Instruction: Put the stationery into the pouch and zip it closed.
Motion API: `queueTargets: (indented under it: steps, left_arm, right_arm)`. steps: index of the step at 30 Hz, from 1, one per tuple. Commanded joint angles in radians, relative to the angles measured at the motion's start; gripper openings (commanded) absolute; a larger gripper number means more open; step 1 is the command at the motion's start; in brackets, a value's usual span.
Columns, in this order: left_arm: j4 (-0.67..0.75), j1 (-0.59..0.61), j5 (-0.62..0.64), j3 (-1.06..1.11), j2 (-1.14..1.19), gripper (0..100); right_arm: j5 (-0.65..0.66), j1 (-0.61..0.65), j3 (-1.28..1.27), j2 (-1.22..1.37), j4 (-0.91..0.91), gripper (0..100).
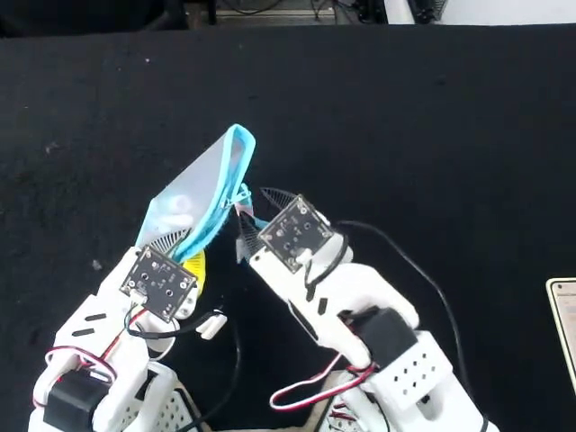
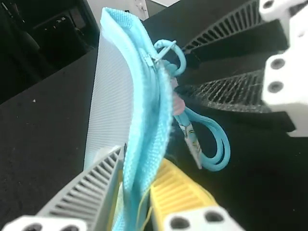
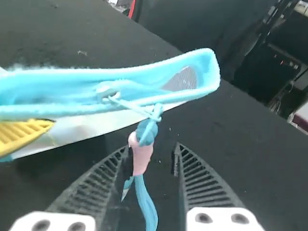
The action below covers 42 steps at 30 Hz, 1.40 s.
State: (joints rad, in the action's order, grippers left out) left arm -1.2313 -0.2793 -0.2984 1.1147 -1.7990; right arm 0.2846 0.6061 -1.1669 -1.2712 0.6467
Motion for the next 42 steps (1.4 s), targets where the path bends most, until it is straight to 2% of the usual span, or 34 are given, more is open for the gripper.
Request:
queueTargets:
  steps: [1,8,13,15,18,22,28,32,38,42]
  left_arm:
    - [0.000,-0.001,-0.002,0.004,0.005,3]
    - [0.000,-0.001,-0.002,0.004,0.005,3]
    - [0.000,-0.001,-0.002,0.004,0.005,3]
    - [0.000,-0.001,-0.002,0.004,0.005,3]
    - [0.000,-0.001,-0.002,0.004,0.005,3]
    - [0.000,-0.001,-0.002,0.004,0.005,3]
    - [0.000,-0.001,0.000,0.004,0.005,3]
    - [0.000,-0.001,0.000,0.004,0.005,3]
    - [0.000,-0.001,-0.002,0.004,0.005,3]
    - [0.000,0.001,-0.003,0.004,0.005,3]
  right_arm:
    - [0.066,0.005,0.081,-0.039,0.005,13.4]
    - [0.106,0.003,0.133,0.045,0.000,13.5]
    - [-0.060,0.003,0.219,0.143,0.008,14.0]
    - [-0.101,0.003,0.225,0.145,0.009,17.7]
    - [-0.112,0.006,0.225,0.145,0.041,23.3]
    - [-0.107,0.006,0.225,0.145,0.048,22.1]
    - [0.089,0.008,0.232,0.145,0.048,22.3]
    - [0.118,0.009,0.229,0.143,0.055,22.3]
    - [-0.052,0.061,0.229,0.143,0.046,22.7]
    - [-0.054,0.081,0.183,0.145,-0.012,22.7]
